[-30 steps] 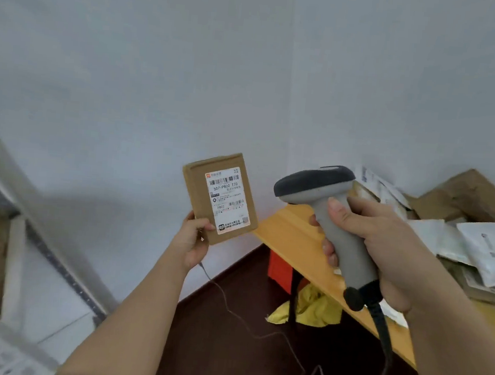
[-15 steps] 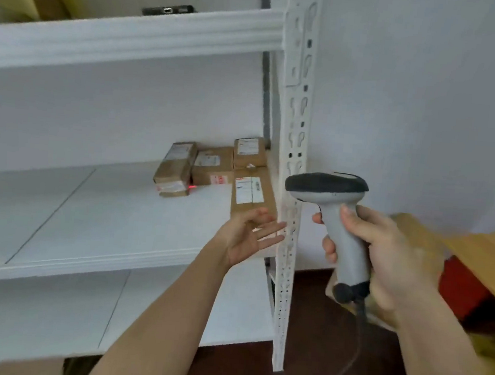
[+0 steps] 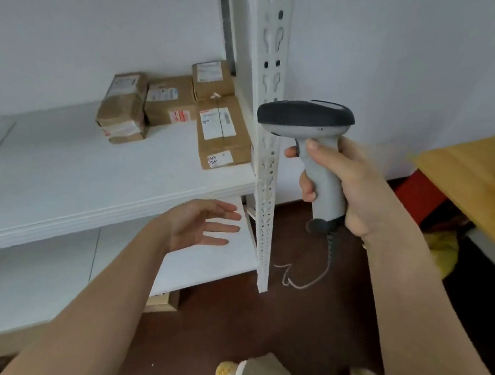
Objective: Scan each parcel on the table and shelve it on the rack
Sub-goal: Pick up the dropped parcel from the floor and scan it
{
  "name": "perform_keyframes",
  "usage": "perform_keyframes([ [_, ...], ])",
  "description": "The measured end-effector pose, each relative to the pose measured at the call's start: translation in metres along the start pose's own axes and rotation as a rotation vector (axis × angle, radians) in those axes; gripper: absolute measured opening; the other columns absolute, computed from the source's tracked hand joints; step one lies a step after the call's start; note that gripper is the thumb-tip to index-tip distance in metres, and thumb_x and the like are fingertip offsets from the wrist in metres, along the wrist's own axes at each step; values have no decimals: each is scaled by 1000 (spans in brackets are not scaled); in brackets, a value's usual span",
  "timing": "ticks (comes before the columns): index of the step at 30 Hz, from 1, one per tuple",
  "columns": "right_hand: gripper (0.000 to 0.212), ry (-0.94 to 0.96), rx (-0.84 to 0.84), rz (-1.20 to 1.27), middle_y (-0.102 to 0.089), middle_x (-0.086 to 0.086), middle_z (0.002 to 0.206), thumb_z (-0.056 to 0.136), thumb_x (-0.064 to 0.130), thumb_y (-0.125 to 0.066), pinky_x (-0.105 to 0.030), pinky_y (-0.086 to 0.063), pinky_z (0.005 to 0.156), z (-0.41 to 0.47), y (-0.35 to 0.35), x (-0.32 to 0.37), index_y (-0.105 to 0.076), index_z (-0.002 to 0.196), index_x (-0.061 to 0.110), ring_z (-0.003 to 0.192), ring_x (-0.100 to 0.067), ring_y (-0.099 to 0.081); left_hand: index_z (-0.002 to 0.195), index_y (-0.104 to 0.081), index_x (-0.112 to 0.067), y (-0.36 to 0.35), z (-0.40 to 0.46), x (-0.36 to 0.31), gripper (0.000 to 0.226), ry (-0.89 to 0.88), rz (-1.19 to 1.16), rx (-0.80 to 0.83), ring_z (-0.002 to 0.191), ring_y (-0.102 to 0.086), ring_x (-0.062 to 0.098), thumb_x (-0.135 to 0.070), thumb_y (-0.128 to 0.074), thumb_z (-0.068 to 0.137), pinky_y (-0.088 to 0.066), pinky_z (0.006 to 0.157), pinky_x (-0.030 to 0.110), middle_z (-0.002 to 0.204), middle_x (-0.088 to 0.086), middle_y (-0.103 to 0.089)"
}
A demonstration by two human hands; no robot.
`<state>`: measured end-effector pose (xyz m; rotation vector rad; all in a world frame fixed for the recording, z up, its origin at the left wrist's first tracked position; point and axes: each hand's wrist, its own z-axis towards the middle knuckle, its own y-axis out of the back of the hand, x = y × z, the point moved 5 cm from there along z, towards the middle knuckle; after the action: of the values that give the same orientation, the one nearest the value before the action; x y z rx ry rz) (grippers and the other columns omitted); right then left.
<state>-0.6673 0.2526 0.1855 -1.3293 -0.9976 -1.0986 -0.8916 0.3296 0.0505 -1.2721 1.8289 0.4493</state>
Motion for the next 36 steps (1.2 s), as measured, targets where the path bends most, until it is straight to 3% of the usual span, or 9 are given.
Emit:
perform_keyframes([
  [4, 34, -76, -121, 44, -66, -11, 109, 96, 19, -58, -27, -46, 50, -42, 38, -27, -55, 125, 2, 58, -16, -52, 116, -63, -5, -10, 22, 54, 25, 127, -23, -47, 111, -67, 32, -13, -48, 98, -49, 99, 55, 123, 13, -68],
  [8, 33, -53, -309, 53, -66, -11, 105, 97, 16, -56, -25, -42, 49, -91, 100, -29, -54, 127, 3, 56, -15, -49, 115, -63, -6, -61, 49, 102, 24, 261, 58, 8, 108, -69, 29, -14, -52, 95, -50, 98, 55, 121, 12, -69],
  [17, 25, -28, -651, 54, -65, -10, 101, 98, 18, -58, -25, -42, 50, -212, 233, -21, -56, 121, 10, 58, -14, -49, 118, -61, -7, -247, 92, 153, 27, 350, 185, 268, 111, -67, 29, -11, -47, 96, -48, 100, 55, 120, 10, -69],
  [23, 24, -66, -790, 109, -67, -10, 100, 96, 17, -58, -24, -42, 48, -309, 329, -37, -55, 120, 12, 57, -13, -49, 122, -60, -7, -371, 102, 206, 29, 397, 246, 314, 110, -67, 27, -14, -47, 97, -51, 96, 51, 121, 9, -69],
  [28, 33, -189, -905, 111, -67, -10, 101, 97, 18, -59, -24, -43, 47, -397, 422, -80, -53, 128, 9, 56, -13, -50, 119, -55, -6, -478, 120, 310, 27, 435, 180, 176, 105, -66, 27, -12, -38, 100, -51, 88, 41, 126, 13, -63],
  [36, 29, -370, -1170, 232, -69, -10, 105, 96, 22, -61, -25, -46, 51, -525, 510, -213, -55, 124, 21, 57, -13, -53, 125, -49, 1, -596, 133, 492, 27, 612, 156, 120, 114, -59, 38, -4, -41, 100, -48, 94, 40, 120, 21, -58],
])
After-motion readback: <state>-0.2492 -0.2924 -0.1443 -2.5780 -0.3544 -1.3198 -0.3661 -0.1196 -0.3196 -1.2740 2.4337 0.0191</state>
